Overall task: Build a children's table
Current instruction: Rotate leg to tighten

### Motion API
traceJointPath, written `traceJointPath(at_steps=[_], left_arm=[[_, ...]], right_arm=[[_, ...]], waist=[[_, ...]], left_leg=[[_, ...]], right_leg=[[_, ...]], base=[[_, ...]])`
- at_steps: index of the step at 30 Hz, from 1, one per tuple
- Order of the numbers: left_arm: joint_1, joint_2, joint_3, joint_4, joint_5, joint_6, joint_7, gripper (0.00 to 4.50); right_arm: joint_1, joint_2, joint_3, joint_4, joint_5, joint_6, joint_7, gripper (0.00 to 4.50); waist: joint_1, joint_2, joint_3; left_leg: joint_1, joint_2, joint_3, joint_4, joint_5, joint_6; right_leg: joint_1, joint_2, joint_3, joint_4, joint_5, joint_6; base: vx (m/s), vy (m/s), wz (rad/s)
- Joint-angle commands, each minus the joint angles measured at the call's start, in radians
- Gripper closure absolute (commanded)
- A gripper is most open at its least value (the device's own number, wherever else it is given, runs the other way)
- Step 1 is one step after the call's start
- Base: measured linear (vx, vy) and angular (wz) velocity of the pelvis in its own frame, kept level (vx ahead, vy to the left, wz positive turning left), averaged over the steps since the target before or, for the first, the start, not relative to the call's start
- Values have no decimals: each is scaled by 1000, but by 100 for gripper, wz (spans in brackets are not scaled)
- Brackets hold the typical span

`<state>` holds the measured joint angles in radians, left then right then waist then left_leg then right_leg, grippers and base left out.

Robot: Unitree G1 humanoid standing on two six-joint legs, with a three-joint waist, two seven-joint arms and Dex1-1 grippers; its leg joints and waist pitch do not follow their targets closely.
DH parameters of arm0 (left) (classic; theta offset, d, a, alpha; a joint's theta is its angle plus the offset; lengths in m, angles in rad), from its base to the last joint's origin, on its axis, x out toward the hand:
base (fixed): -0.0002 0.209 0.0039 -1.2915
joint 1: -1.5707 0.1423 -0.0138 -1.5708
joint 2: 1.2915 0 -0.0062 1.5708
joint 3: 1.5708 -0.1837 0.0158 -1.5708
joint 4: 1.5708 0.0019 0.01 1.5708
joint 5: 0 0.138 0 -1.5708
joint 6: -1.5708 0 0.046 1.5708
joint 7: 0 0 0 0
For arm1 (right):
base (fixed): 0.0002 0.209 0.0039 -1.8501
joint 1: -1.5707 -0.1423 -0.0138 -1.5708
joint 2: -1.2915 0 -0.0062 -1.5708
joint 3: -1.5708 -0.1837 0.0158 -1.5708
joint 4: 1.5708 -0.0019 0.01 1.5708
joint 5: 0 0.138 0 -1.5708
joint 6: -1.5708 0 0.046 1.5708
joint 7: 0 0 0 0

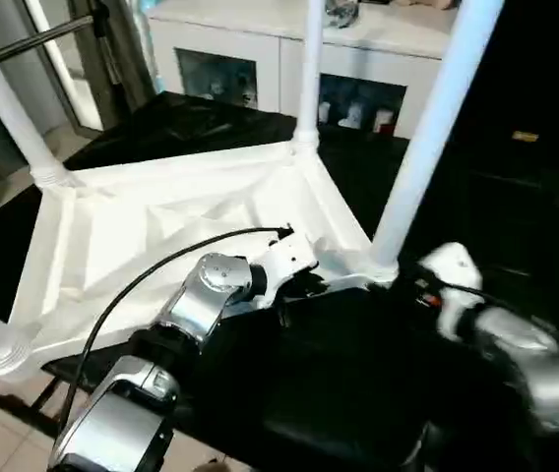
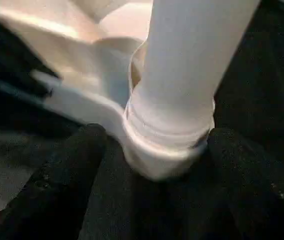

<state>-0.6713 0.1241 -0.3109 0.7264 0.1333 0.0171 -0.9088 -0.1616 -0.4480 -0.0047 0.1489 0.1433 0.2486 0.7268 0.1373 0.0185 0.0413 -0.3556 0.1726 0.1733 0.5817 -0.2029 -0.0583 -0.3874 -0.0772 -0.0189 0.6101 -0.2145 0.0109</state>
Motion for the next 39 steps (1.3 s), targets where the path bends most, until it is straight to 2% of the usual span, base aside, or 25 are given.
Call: traceJointPath(at_steps=[1,6,7,9,10,12,14,16,17,18,19,20,21,23,24,26,27,28,29,31,33,34,36,38,39], left_arm=[[6,-25,11,-39,-47,-68,-14,450],[18,-25,26,-56,-66,-90,-16,450],[27,-26,40,-87,-90,-78,-30,405],[32,-24,43,-103,-98,-71,-38,393],[46,-15,44,-142,-111,-47,-54,387],[72,3,47,-207,-119,-12,-61,376],[84,11,51,-237,-126,12,-64,350],[107,36,57,-297,-136,59,-79,344],[134,69,72,-356,-143,108,-84,338],[172,115,93,-432,-152,170,-93,318],[179,123,98,-445,-154,181,-95,318],[224,175,119,-521,-178,233,-113,309],[252,202,129,-564,-198,269,-131,296],[306,254,141,-650,-237,336,-166,277],[324,273,143,-678,-250,354,-181,268],[414,344,156,-785,-302,428,-230,254],[414,344,156,-785,-302,428,-230,254],[435,357,159,-809,-311,439,-236,234],[450,362,161,-830,-312,446,-230,223],[477,369,169,-881,-314,481,-202,218],[502,381,166,-923,-305,514,-174,213],[518,389,167,-938,-295,530,-153,195],[551,413,168,-957,-263,549,-110,184],[564,423,170,-961,-251,550,-100,175],[578,431,175,-967,-246,555,-91,152]], right_arm=[[7,-19,-15,-34,28,8,46,84],[54,-85,-20,-122,102,56,157,84],[59,-81,-6,-144,121,67,172,81],[58,-76,2,-148,122,68,172,81],[52,-61,18,-143,114,62,165,81],[38,-36,34,-133,109,62,152,81],[33,-27,40,-134,111,65,151,81],[22,-15,53,-132,109,67,141,81],[6,6,63,-120,100,65,123,81],[-15,35,74,-99,86,61,94,81],[-19,41,76,-95,83,60,89,81],[-38,66,86,-75,76,54,75,81],[-50,80,89,-57,68,53,61,81],[-73,105,91,-19,49,43,27,81],[-80,113,91,-6,43,37,17,81],[-109,155,103,33,61,28,15,81],[-109,155,103,33,61,28,15,81],[-116,170,108,38,67,30,15,81],[-124,184,113,42,68,31,11,81],[-149,218,120,70,55,12,-22,81],[-189,263,107,129,35,-7,-99,81],[-219,292,91,175,17,-5,-172,81],[-271,349,38,256,3,-2,-320,81],[-284,368,12,278,6,-12,-375,81],[-294,383,-14,293,19,-13,-411,81]], waist=[[-1,-28,-51],[8,-31,-59],[8,-31,-60],[9,-31,-61],[10,-30,-60],[7,-27,-57],[3,-32,-54],[2,-30,-53],[1,-32,-52],[-12,-26,-51],[-12,-26,-51],[-22,-22,-52],[-26,-22,-49],[-31,-17,-47],[-30,-20,-46],[-27,-19,-48],[-28,-18,-47],[-26,-15,-47],[-26,-20,-46],[-25,-17,-45],[-30,-18,-43],[-31,-15,-43],[-39,-16,-42],[-43,-12,-43],[-42,-7,-45]], left_leg=[[-2,49,-13,-58,-96,106],[-10,48,-14,-45,-29,151],[-13,47,-13,-42,-21,157],[-15,49,-14,-41,-20,159],[-10,55,-13,-43,-39,152],[-12,58,-15,-48,-57,138],[-10,56,-14,-49,-71,126],[-10,56,-14,-50,-71,120],[-12,54,-14,-51,-73,117],[-14,54,-16,-54,-76,100],[-14,54,-16,-54,-76,100],[-9,54,-15,-55,-96,78],[-12,52,-15,-59,-98,75],[-7,53,-14,-61,-115,58],[-5,52,-12,-62,-114,50],[-2,52,-11,-62,-113,44],[-4,52,-12,-63,-111,45],[0,51,-10,-61,-111,45],[-3,50,-10,-63,-109,49],[-3,51,-10,-65,-118,40],[-4,48,-10,-68,-133,25],[-3,49,-10,-68,-139,12],[-4,44,-11,-70,-150,-6],[-2,42,-11,-71,-157,-20],[4,43,-10,-70,-160,-26]], right_leg=[[49,-65,32,-65,-19,-222],[51,-63,30,-49,101,-238],[48,-63,28,-47,109,-242],[46,-65,27,-44,110,-250],[39,-66,26,-48,73,-265],[37,-66,24,-46,46,-275],[39,-65,25,-48,35,-271],[38,-66,27,-49,29,-263],[39,-66,27,-49,23,-259],[38,-66,25,-47,16,-260],[38,-66,25,-47,16,-260],[37,-65,25,-47,-10,-262],[37,-63,25,-50,-17,-261],[32,-59,26,-50,-38,-265],[30,-55,26,-50,-47,-263],[27,-54,26,-46,-28,-267],[28,-53,26,-44,-20,-267],[24,-50,25,-44,-9,-265],[28,-51,27,-45,-5,-262],[28,-54,28,-45,-19,-257],[27,-54,28,-49,-48,-253],[27,-56,30,-49,-66,-249],[27,-53,31,-52,-94,-237],[26,-49,31,-53,-102,-221],[22,-48,32,-52,-87,-214]], base=[[0,0,0],[0,0,0],[0,0,0],[0,0,0],[0,0,0],[0,0,0],[0,0,0],[0,0,0],[0,0,0],[0,0,0],[0,0,0],[0,0,0],[0,0,0],[0,0,0],[0,0,0],[0,0,0],[0,0,0],[0,0,0],[0,0,0],[0,0,0],[0,0,0],[0,0,0],[0,0,0],[0,0,0],[0,0,0]])
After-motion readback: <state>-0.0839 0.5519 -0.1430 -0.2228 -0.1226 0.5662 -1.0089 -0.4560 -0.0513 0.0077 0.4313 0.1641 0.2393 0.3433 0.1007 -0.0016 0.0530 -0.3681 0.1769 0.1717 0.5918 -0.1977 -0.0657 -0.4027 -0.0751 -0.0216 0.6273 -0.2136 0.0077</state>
